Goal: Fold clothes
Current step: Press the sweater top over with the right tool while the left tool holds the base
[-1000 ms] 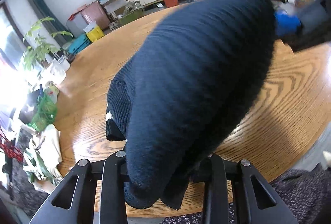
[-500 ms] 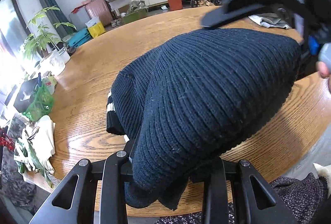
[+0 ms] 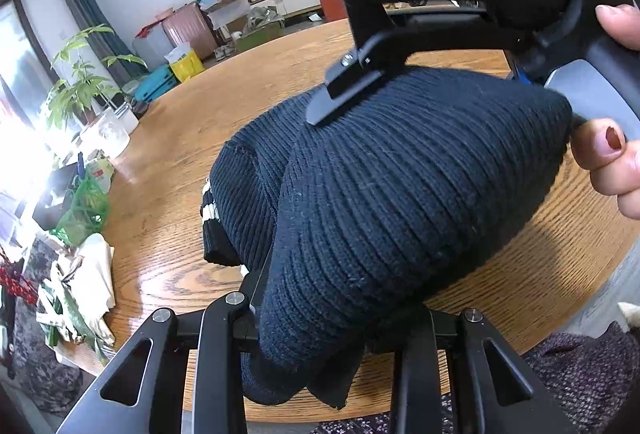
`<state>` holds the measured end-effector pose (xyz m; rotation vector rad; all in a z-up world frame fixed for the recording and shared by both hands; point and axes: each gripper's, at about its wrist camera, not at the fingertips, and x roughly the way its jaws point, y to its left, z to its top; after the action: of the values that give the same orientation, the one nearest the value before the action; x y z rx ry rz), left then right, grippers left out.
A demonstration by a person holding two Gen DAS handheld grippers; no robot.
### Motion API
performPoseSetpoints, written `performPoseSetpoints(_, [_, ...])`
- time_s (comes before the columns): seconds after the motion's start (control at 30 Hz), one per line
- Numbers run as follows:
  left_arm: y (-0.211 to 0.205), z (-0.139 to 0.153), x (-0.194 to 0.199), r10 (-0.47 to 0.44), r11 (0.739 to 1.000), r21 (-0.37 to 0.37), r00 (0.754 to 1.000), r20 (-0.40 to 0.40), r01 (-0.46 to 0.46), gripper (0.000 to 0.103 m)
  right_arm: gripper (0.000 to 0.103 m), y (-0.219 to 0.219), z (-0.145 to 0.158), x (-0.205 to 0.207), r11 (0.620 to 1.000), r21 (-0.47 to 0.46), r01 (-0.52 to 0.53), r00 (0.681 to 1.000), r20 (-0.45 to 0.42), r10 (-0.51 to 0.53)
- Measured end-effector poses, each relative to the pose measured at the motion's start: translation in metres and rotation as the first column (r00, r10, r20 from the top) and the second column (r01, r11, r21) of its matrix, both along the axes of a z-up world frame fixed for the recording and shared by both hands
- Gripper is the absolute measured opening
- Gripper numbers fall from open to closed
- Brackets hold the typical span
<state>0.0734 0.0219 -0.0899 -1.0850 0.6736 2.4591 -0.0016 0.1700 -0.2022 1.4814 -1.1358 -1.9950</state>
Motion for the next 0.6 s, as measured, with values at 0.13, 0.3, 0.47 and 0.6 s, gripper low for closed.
performPoseSetpoints(0.13, [0.004, -0.002, 0.003, -0.009, 1.0, -0.022, 1.0, -0.012, 0.009, 0.033, 0.08, 0.003, -0.016, 0.002, 0.999, -0.045, -0.004, 0.999, 0.036, 0.006])
performPoseSetpoints(0.3, [0.005, -0.005, 0.01, -0.009, 1.0, -0.03, 1.0, -0.019, 0.009, 0.033, 0.085, 0.003, -0.029, 0.002, 0.995, -0.102, 0.006, 0.995, 0.095, 0.004])
performPoseSetpoints(0.47, [0.005, -0.01, 0.018, -0.006, 0.999, -0.033, 1.0, -0.024, 0.006, 0.033, 0.088, -0.005, -0.031, -0.003, 0.994, -0.106, -0.002, 0.994, 0.104, 0.013])
performPoseSetpoints(0.6, [0.004, -0.01, 0.022, -0.004, 1.0, -0.031, 1.0, -0.027, 0.003, 0.034, 0.076, -0.015, -0.028, -0.007, 0.994, -0.109, -0.012, 0.997, 0.08, 0.021])
